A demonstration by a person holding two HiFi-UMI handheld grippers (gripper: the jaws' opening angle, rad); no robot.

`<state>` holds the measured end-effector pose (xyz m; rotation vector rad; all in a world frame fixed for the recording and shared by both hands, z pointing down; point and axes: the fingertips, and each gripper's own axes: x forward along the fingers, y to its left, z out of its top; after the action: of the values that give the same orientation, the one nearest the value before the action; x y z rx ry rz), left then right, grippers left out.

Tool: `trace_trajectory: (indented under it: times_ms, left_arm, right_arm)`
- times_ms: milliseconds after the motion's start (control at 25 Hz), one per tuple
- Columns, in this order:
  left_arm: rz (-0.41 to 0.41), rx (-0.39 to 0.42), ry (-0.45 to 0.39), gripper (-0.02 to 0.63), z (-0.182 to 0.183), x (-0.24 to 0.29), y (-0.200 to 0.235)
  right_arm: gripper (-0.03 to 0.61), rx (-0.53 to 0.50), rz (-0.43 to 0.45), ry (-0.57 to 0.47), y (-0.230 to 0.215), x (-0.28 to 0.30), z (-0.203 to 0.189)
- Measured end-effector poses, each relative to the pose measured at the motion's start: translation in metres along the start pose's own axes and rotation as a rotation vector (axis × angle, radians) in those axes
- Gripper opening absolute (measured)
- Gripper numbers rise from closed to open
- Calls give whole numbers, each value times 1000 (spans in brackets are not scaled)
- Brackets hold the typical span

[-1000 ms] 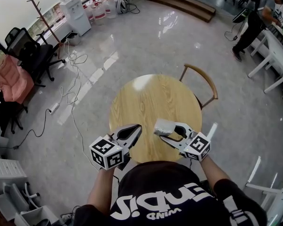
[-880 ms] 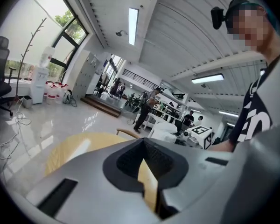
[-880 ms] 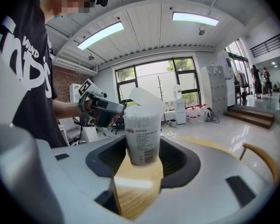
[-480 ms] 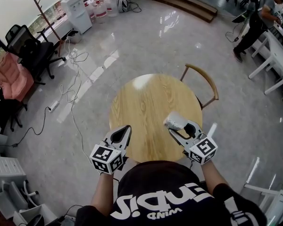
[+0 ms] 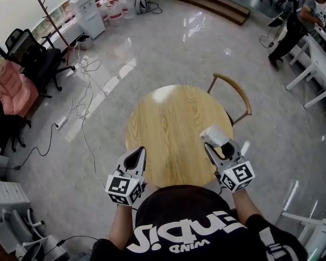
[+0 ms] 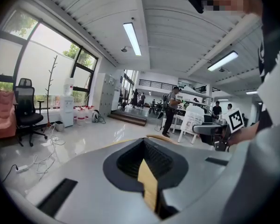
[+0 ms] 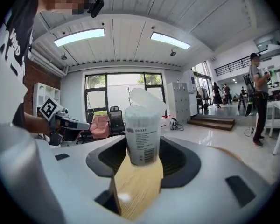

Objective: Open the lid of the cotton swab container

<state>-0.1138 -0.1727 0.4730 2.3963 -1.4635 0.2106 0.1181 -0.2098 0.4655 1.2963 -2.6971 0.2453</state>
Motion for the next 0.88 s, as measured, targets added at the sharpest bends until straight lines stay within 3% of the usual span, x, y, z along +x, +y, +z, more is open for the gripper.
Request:
trace_trajectory:
  times_ms: [440, 880]
  left_arm:
    - [142, 103, -105, 8, -7, -8, 8]
    - [134, 50, -106, 8, -2, -7, 4]
  right_arm:
    - [215, 0, -95, -25, -15, -7, -2]
    - [215, -4, -105, -26, -13, -9, -3]
